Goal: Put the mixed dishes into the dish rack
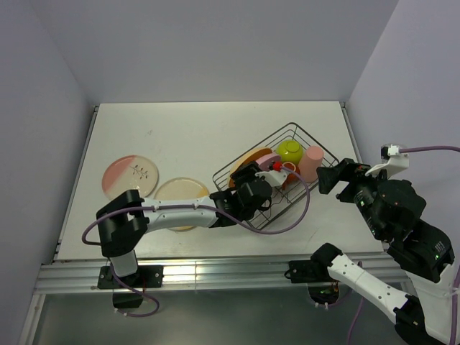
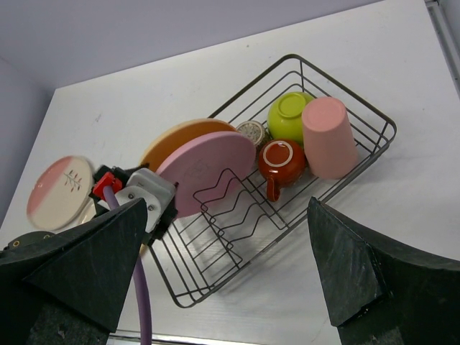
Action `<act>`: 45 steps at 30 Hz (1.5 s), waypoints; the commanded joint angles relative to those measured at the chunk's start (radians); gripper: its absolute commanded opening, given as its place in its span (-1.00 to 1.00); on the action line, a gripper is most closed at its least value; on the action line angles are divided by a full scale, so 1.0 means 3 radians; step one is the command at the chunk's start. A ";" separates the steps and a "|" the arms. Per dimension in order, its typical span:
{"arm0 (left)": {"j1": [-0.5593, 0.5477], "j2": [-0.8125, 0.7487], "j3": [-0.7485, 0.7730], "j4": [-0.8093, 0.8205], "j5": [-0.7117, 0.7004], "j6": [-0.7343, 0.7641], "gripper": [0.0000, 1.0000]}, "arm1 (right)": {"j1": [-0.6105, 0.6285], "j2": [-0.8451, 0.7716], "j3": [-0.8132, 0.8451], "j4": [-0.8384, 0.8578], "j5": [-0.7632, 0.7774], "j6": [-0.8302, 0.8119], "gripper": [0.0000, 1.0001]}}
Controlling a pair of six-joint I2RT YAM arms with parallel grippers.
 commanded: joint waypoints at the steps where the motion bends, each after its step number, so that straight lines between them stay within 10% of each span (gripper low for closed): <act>1: 0.0029 -0.0005 0.0141 0.0050 -0.0014 -0.0129 0.29 | -0.0009 -0.0012 -0.0031 0.0044 0.0018 0.0001 0.99; 8: 0.0059 -0.0056 0.0059 0.0147 -0.0111 -0.0139 0.55 | -0.0009 -0.0007 -0.0052 0.0060 -0.0002 0.0001 0.99; 36: 0.0003 -0.0980 -0.0114 -0.0241 -0.0525 -0.0853 0.56 | -0.0009 0.0044 0.0056 0.0060 -0.0079 -0.0020 0.99; 45: 0.1413 -0.2132 -0.0416 -0.1366 0.0164 -0.2501 0.51 | -0.0009 0.0049 0.0025 0.0080 -0.0150 -0.0040 0.99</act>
